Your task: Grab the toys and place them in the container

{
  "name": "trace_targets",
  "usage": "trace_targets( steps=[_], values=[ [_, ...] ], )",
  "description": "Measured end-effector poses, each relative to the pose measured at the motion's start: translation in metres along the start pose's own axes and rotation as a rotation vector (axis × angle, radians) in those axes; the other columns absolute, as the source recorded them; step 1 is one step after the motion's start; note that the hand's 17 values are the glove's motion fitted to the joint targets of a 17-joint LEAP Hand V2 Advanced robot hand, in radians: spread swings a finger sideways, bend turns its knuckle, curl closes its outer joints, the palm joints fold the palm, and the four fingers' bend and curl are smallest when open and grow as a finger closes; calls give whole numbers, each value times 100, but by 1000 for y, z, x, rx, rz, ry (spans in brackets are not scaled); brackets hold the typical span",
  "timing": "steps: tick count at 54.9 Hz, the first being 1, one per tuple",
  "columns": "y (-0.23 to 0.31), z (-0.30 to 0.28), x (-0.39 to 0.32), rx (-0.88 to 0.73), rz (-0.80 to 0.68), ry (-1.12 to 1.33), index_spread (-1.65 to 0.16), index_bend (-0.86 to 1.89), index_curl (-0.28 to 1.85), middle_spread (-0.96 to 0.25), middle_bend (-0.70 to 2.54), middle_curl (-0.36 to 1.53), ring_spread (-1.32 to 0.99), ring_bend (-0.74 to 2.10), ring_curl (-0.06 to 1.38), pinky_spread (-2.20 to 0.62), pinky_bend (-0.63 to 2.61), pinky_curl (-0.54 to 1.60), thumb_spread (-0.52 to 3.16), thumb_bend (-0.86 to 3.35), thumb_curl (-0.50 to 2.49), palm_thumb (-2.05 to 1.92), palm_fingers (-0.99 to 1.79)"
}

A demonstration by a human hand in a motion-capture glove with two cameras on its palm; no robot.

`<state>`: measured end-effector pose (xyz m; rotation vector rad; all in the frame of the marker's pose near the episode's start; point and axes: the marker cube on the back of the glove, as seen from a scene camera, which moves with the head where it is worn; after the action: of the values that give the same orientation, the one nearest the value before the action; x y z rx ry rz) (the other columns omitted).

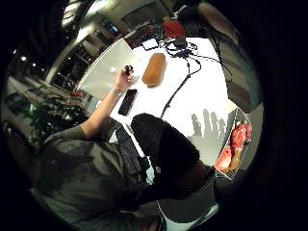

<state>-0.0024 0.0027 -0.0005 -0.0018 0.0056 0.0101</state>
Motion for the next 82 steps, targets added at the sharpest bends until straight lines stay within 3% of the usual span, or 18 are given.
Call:
trace_targets(
  steps=[8,20,33,43,57,62,64,65,67,72,82],
  values=[
    [-3,0,-3,-27,-28,-8,-28,21,12,-10,15,5,-18,29,9,-5,61,20,83,-6,3,-9,29],
    [-42,15,3,-50,-125,-71,-37,19,19,-14,18,10,-25,35,14,-7,66,25,109,-6,7,-9,26],
    [-134,88,-14,-151,-327,-4,-39,16,23,-16,20,17,-30,39,17,-11,66,28,120,-3,13,-3,21],
    [-202,173,-49,-348,-497,-22,-38,14,24,-18,19,21,-33,41,20,-13,71,31,125,0,19,4,9],
    [-254,260,-116,-329,-636,31,-39,23,30,-21,17,26,-33,15,17,-12,64,31,102,-8,23,-10,-11],
    [-254,287,-143,-207,-670,-120,-41,38,35,-25,33,31,-35,11,14,-10,47,27,93,-12,22,-17,1],
    [-256,289,-151,-154,-653,-172,-40,42,36,-27,56,38,-40,20,14,-9,30,21,91,-13,21,-18,25],
    [-258,289,-155,-129,-639,-197,-40,43,36,-27,69,42,-42,42,20,-9,15,17,91,-13,21,-18,51],
    [-260,288,-161,-80,-609,-243,-40,46,35,-28,78,45,-45,56,21,-11,7,11,91,-13,21,-18,72],
    [-257,279,-172,35,-551,-286,-38,50,41,-28,98,56,-48,95,37,-25,27,17,104,-6,20,-9,125],
    [-243,210,-174,164,-582,-317,-32,66,57,-25,119,70,-44,123,56,-39,61,35,125,-2,23,-2,129]
  ],
)
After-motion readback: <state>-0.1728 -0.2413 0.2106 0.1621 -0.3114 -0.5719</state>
